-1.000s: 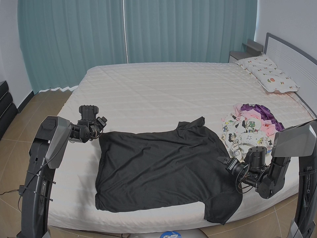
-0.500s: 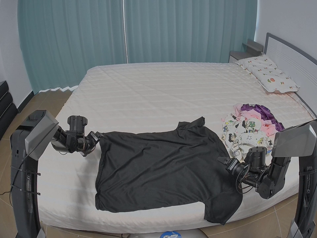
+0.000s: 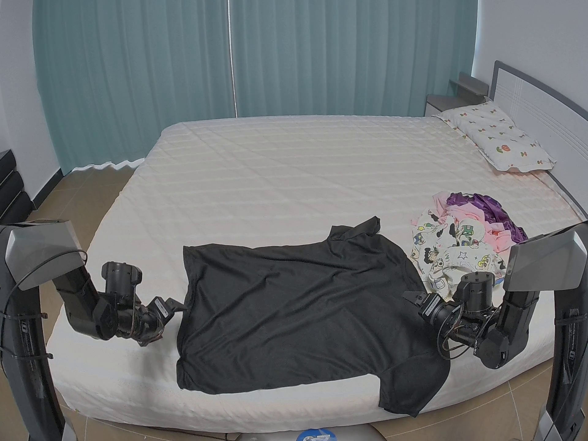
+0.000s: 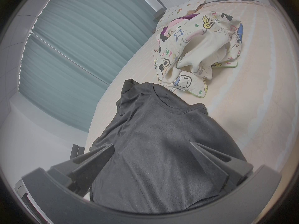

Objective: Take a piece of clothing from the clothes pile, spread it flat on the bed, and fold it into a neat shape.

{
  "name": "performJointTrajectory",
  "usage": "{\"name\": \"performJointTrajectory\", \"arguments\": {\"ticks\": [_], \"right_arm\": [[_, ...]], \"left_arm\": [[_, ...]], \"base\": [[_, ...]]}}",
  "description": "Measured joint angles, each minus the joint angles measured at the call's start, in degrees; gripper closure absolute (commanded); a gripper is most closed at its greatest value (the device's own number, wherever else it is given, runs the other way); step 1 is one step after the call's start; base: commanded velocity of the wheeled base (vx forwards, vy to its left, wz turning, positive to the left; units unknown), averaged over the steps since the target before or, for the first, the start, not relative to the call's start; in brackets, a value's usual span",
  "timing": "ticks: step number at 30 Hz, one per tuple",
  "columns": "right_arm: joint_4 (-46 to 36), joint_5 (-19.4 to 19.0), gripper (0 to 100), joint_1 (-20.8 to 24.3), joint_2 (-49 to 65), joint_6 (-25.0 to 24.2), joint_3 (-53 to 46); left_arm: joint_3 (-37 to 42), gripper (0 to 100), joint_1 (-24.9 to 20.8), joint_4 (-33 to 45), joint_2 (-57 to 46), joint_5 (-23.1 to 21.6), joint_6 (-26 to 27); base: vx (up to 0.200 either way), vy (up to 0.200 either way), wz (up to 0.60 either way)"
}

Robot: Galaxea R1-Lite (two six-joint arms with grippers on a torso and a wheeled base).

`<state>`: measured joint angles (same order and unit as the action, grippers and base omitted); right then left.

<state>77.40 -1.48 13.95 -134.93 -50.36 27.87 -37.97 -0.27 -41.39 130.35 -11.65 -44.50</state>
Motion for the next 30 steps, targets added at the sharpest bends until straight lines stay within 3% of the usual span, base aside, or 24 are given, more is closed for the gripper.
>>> {"name": "performJointTrajectory", "arguments": {"ticks": [2, 8, 14, 24, 25, 30], "right_arm": [[0.0, 0.0, 0, 0.0, 0.0, 0.0, -0.1], [0.0, 0.0, 0, 0.0, 0.0, 0.0, -0.4], [0.0, 0.0, 0, 0.0, 0.2, 0.0, -0.5], [0.0, 0.1, 0, 0.0, 0.2, 0.1, -0.6], [0.0, 0.1, 0, 0.0, 0.2, 0.1, -0.6], [0.0, 0.1, 0, 0.0, 0.2, 0.1, -0.6]], "left_arm": [[6.3, 0, -1.2, -2.1, -2.0, -0.3, 2.9], [14.4, 0, -5.0, -5.9, -5.5, -0.5, 6.4], [16.9, 0, -8.0, -6.1, -6.9, 0.0, 6.6], [18.5, 0, -10.6, -5.7, -6.5, 6.5, 10.0], [18.7, 100, -11.0, -5.7, -6.4, 7.3, 10.1], [19.2, 100, -12.5, -5.9, -5.3, 10.8, 10.4]], "base": [[0.000, 0.000, 0.00], [0.000, 0.000, 0.00], [0.000, 0.000, 0.00], [0.000, 0.000, 0.00], [0.000, 0.000, 0.00], [0.000, 0.000, 0.00]]}}
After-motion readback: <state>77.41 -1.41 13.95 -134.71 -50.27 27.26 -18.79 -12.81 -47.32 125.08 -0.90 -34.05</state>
